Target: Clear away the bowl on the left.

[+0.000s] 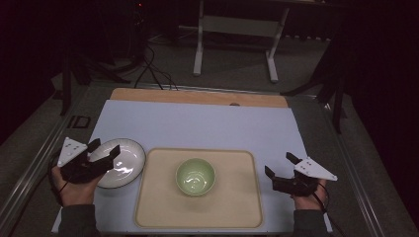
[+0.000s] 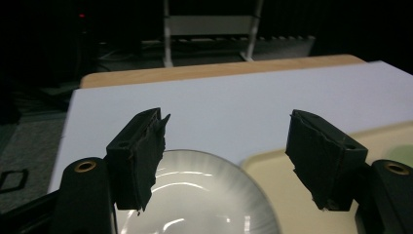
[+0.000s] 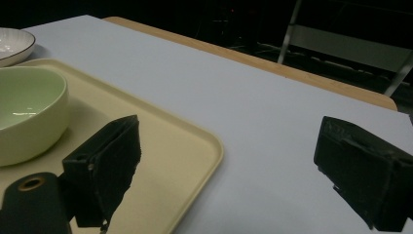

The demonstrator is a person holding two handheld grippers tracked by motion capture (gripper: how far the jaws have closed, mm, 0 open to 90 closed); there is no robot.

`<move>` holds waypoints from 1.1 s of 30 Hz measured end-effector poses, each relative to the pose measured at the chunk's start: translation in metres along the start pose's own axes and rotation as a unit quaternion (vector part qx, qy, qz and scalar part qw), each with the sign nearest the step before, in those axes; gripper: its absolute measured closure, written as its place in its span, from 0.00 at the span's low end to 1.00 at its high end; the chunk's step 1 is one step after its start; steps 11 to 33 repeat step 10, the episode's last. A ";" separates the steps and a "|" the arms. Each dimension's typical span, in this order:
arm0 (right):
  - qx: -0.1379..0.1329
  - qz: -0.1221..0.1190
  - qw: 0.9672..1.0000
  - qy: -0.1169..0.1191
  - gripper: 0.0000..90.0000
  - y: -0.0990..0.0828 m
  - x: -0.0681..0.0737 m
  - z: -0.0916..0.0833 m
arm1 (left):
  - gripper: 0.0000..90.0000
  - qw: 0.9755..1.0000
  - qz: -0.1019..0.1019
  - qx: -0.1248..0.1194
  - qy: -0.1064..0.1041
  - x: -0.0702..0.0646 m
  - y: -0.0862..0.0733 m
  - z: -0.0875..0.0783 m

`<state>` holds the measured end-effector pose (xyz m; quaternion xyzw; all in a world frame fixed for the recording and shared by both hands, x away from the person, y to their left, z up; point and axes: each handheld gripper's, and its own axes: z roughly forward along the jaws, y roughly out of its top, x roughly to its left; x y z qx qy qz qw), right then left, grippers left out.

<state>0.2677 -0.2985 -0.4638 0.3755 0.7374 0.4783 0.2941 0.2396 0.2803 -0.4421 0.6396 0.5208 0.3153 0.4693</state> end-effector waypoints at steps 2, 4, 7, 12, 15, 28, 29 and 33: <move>-0.001 0.001 1.000 -0.001 0.11 0.000 0.000 0.000 | 0.33 1.000 -0.002 0.001 0.010 0.004 -0.005 0.001; -0.001 0.002 1.000 -0.001 0.11 0.000 0.000 -0.001 | 0.33 1.000 0.001 0.008 0.019 0.006 -0.008 0.003; -0.002 0.003 1.000 -0.002 0.11 0.000 -0.001 -0.001 | 0.33 0.999 0.010 0.015 0.032 0.004 -0.010 0.003; -0.001 0.005 1.000 -0.004 0.11 -0.001 -0.001 -0.001 | 0.33 0.999 0.015 0.007 0.043 0.001 -0.010 0.001; -0.001 0.005 1.000 -0.004 0.11 -0.001 -0.001 -0.001 | 0.33 0.999 0.015 0.007 0.043 0.001 -0.010 0.001; -0.001 0.005 1.000 -0.004 0.11 -0.001 -0.001 -0.001 | 0.33 0.999 0.015 0.007 0.043 0.001 -0.010 0.001; -0.001 0.005 1.000 -0.004 0.11 -0.001 -0.001 -0.001 | 0.33 0.999 0.015 0.007 0.043 0.001 -0.010 0.001; -0.001 0.005 1.000 -0.004 0.11 -0.001 -0.001 -0.001 | 0.33 0.999 0.015 0.007 0.043 0.001 -0.010 0.001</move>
